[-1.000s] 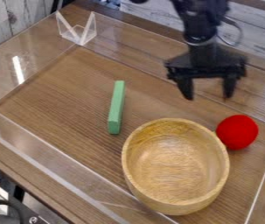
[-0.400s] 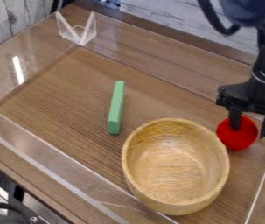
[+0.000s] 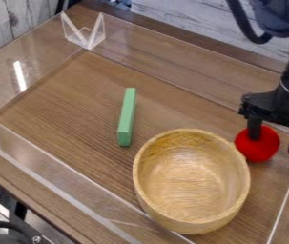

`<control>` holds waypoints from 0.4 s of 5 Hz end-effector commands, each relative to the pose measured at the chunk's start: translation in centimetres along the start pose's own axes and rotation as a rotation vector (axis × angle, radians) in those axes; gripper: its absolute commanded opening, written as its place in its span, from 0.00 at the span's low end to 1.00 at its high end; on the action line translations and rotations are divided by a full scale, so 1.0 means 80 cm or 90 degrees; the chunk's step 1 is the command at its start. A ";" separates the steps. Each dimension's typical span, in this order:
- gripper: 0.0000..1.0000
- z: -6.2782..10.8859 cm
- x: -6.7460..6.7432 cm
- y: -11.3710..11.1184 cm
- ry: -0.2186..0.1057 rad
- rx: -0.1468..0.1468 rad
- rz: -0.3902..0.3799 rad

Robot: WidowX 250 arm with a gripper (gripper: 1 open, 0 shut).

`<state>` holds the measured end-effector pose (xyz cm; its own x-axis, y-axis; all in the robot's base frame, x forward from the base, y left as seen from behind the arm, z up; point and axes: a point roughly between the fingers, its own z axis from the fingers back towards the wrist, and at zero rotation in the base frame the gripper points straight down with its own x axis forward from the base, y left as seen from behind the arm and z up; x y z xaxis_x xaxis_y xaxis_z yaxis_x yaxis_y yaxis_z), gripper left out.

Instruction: Move the red object to the right side of the table

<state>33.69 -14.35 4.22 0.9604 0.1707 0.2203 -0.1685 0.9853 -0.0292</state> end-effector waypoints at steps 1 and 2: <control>1.00 0.010 0.016 -0.005 -0.024 0.000 -0.017; 1.00 0.010 0.012 0.013 -0.022 0.013 -0.024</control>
<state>33.85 -13.21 3.31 0.9698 0.1242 0.2099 -0.1328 0.9908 0.0276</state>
